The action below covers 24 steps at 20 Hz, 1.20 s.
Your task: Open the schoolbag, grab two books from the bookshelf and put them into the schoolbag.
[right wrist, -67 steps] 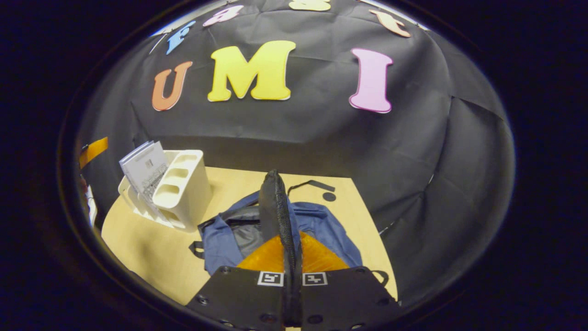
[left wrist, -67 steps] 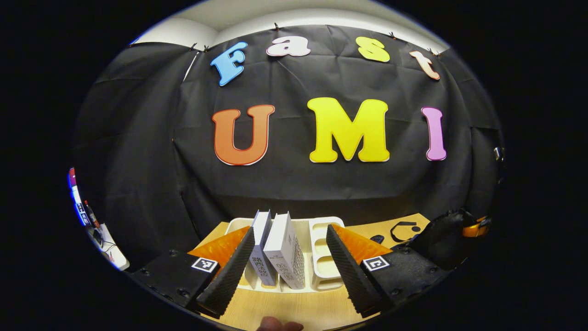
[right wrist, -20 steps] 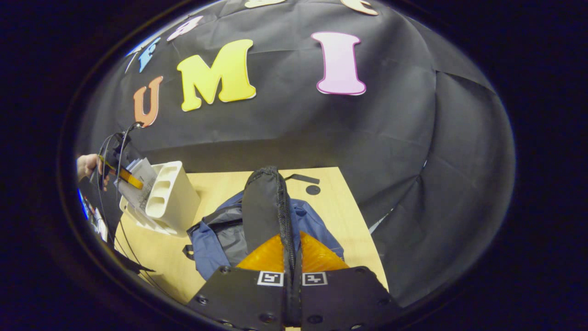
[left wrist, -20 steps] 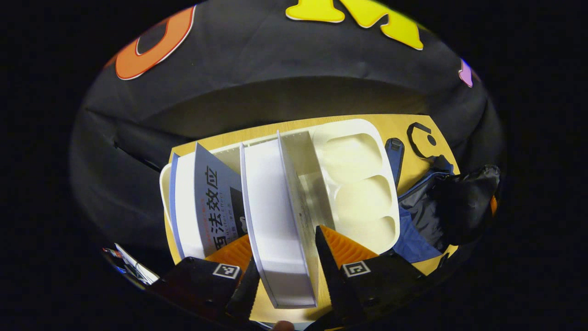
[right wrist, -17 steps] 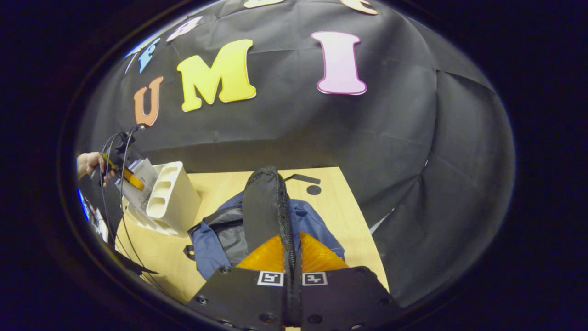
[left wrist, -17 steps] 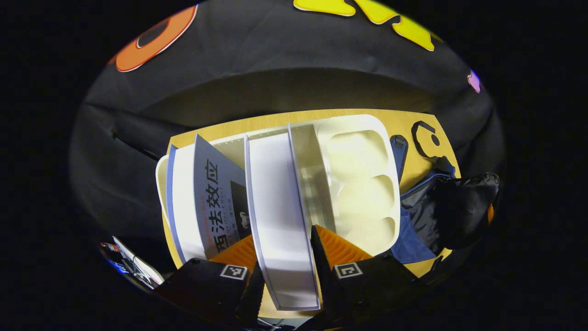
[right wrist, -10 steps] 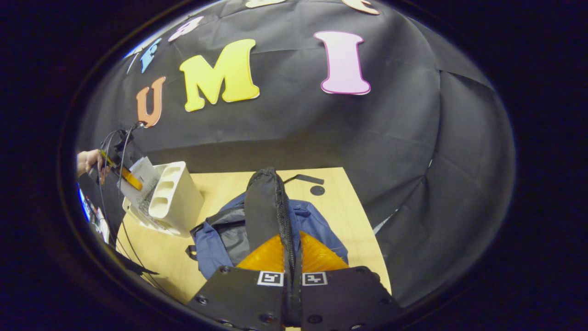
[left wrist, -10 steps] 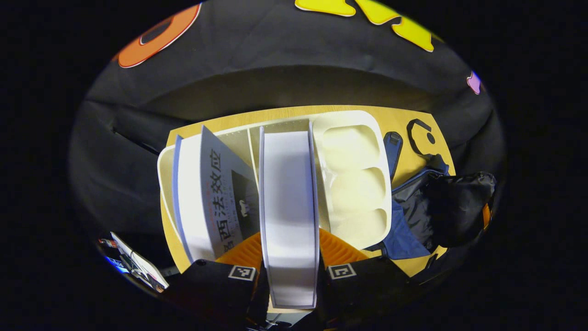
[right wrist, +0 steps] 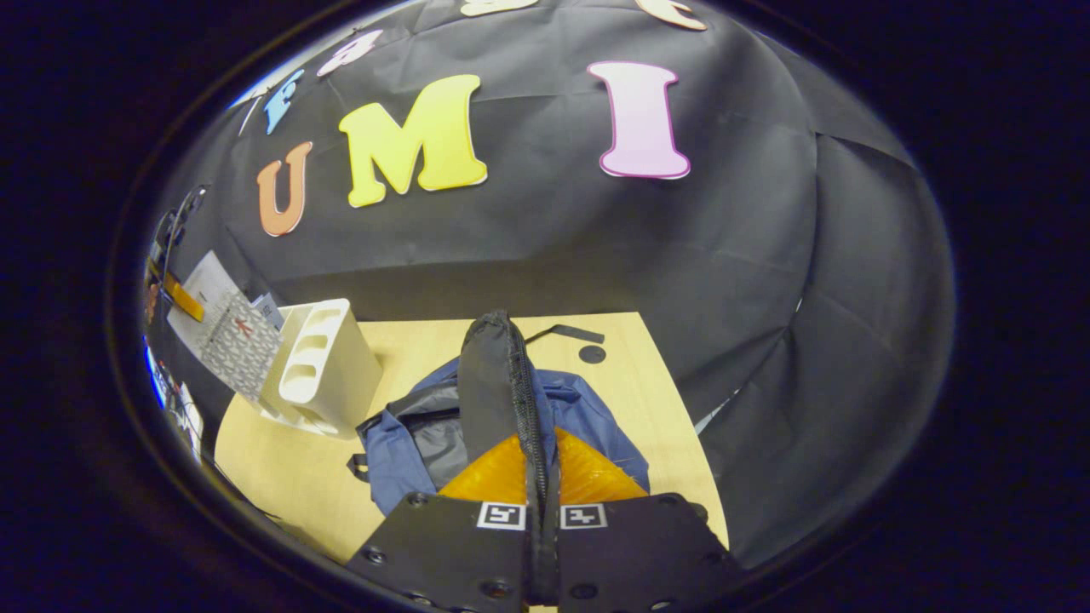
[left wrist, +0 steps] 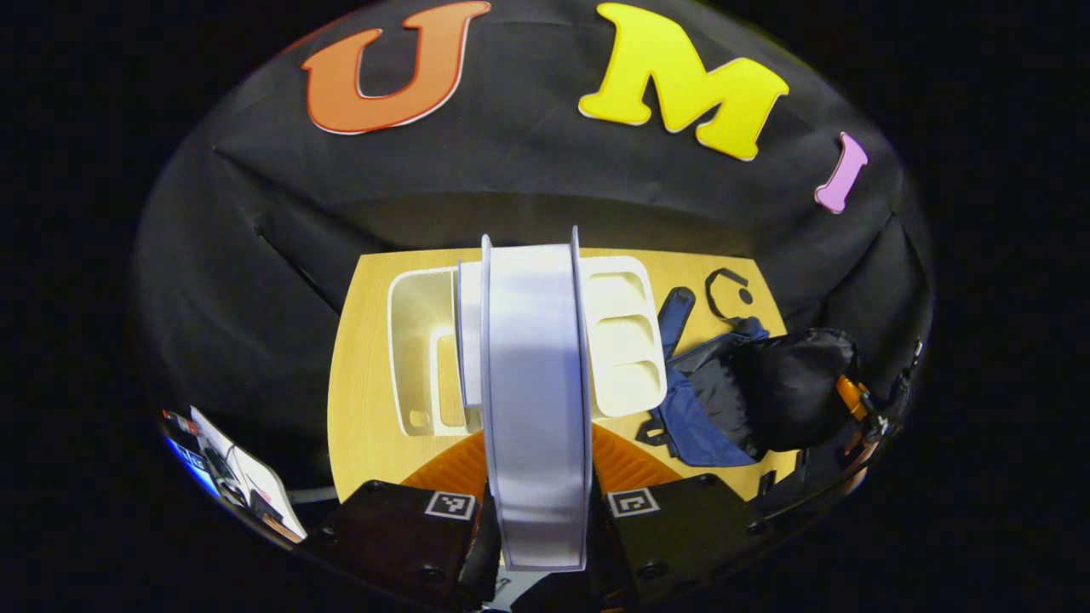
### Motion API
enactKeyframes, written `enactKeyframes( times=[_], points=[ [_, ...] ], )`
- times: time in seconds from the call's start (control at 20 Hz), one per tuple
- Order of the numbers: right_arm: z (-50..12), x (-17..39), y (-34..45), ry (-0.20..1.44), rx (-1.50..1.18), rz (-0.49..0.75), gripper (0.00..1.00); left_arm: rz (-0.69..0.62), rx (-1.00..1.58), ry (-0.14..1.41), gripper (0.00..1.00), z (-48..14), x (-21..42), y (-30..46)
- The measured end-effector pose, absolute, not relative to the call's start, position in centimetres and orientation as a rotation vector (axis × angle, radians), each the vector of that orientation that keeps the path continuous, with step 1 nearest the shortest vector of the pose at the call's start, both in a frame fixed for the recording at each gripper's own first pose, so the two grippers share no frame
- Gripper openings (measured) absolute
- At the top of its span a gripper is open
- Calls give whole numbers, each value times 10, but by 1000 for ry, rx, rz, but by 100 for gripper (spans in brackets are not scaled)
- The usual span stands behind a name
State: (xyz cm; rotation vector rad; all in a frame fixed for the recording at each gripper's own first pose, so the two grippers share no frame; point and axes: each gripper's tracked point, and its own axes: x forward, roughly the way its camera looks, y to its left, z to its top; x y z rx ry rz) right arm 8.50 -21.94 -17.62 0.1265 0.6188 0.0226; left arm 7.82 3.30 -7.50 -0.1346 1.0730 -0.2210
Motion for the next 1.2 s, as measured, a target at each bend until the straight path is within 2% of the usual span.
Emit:
enactKeyframes(
  times=[0.05, 0.2, 0.3, 0.35, 0.4, 0.6, 0.75, 0.95, 1.0, 1.05, 1.2],
  points=[
    [-175, 85, -219, 620, 133, 20, 0, -230, -182, 1053, 42, -68, 70, 30],
    [-174, 83, -217, 623, 143, 13, 2, -277, -320, 998, 42, -52, 54, 15],
    [-173, 82, -217, 621, 137, 8, 2, -325, -435, 975, 42, -47, 47, -10],
    [-173, 81, -217, 625, 132, 7, 0, -352, -477, 961, 46, -47, 44, -24],
    [-174, 80, -215, 631, 130, 8, 0, -381, -503, 946, 42, -48, 43, -38],
    [-175, 75, -208, 649, 124, 20, 0, -481, -577, 903, 42, -65, 34, -109],
    [-173, 74, -211, 656, 133, 18, 0, -515, -586, 925, 42, -102, 18, -164],
    [-174, 75, -216, 668, 164, 9, 0, -492, -675, 1000, 42, -164, 2, -227],
    [-174, 75, -217, 668, 162, 9, 0, -482, -684, 1025, 47, -180, 0, -239],
    [-173, 75, -217, 667, 159, 13, 0, -467, -698, 1043, 42, -196, -1, -250],
    [-168, 76, -218, 662, 141, 20, 0, -471, -761, 1062, 43, -221, 1, -279]
  ],
)
